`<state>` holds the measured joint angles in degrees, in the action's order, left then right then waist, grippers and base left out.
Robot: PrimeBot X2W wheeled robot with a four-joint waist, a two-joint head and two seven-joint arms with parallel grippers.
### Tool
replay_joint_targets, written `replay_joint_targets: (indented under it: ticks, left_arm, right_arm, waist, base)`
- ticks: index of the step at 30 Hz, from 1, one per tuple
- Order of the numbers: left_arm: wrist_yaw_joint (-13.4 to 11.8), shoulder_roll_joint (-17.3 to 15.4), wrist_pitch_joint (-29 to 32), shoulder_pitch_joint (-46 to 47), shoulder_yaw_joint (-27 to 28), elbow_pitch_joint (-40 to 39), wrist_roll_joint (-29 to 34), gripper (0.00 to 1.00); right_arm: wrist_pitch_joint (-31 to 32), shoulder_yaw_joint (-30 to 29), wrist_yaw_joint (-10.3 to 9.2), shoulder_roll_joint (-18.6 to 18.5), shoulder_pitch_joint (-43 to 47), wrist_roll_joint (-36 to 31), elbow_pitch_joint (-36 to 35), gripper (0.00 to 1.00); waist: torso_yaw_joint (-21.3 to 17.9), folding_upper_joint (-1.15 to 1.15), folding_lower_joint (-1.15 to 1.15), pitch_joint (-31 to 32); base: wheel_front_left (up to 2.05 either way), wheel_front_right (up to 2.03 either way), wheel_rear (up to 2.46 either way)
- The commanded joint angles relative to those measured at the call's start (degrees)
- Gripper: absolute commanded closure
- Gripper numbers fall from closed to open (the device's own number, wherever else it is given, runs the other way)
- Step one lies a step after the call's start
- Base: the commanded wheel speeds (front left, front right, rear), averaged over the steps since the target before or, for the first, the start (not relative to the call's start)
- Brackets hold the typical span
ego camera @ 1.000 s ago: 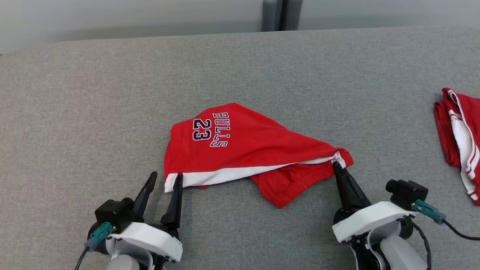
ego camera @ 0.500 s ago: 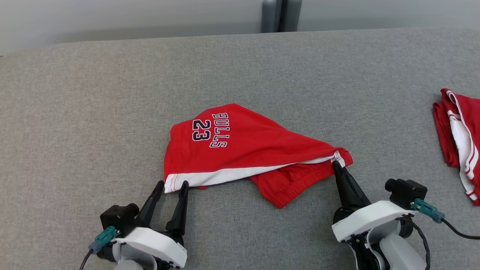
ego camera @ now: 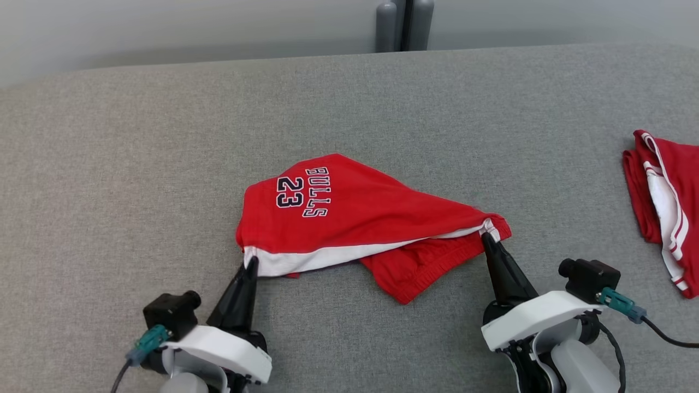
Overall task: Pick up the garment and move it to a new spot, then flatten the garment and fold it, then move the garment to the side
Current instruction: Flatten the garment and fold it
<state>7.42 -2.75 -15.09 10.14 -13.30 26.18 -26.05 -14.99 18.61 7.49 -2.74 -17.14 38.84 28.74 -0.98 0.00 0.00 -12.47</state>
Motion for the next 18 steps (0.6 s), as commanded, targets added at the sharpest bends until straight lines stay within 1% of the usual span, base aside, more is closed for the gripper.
replay_joint_targets:
  ticks: [1,7,9,14,15,18]
  left_arm:
    - [0.04,-0.31,-0.07,0.67,0.91,-0.97,0.42,1.00]
    - [0.04,-0.29,-0.07,2.56,4.08,-5.42,2.39,1.00]
    - [0.04,-0.61,-0.07,3.98,5.41,-6.82,3.50,1.00]
    - [0.04,-3.74,-0.07,9.06,7.90,-9.36,5.02,1.00]
    - [0.04,-3.74,-0.07,9.06,7.90,-9.36,5.02,1.00]
    - [0.04,-6.10,-0.06,12.50,8.84,-10.46,5.71,1.00]
  right_arm:
    - [-0.26,-0.19,0.00,-0.38,-0.92,-0.09,-0.63,1.00]
    - [-0.26,1.01,0.00,-0.48,-3.11,-1.01,-3.45,1.00]
    - [-0.26,2.02,0.00,-1.30,-4.50,-1.04,-4.22,1.00]
    - [-0.26,5.39,0.00,-4.11,-8.56,0.26,-5.98,1.00]
    - [-0.26,5.39,0.00,-4.11,-8.56,0.26,-5.98,1.00]
    - [-0.26,7.33,0.00,-6.11,-11.68,1.30,-6.94,1.00]
  waist:
    - [-0.04,0.00,0.00,0.41]
    - [-0.38,0.00,0.00,4.19]
    - [-0.57,0.00,0.00,6.06]
    - [-1.27,0.00,0.00,10.45]
    - [-1.27,0.00,0.00,10.45]
    - [-1.59,0.00,0.00,11.51]
  base:
    - [0.00,0.00,0.00]
    - [0.00,0.00,0.00]
    - [0.00,0.00,0.00]
    - [0.00,0.00,0.00]
    - [0.00,0.00,0.00]
    - [0.00,0.00,0.00]
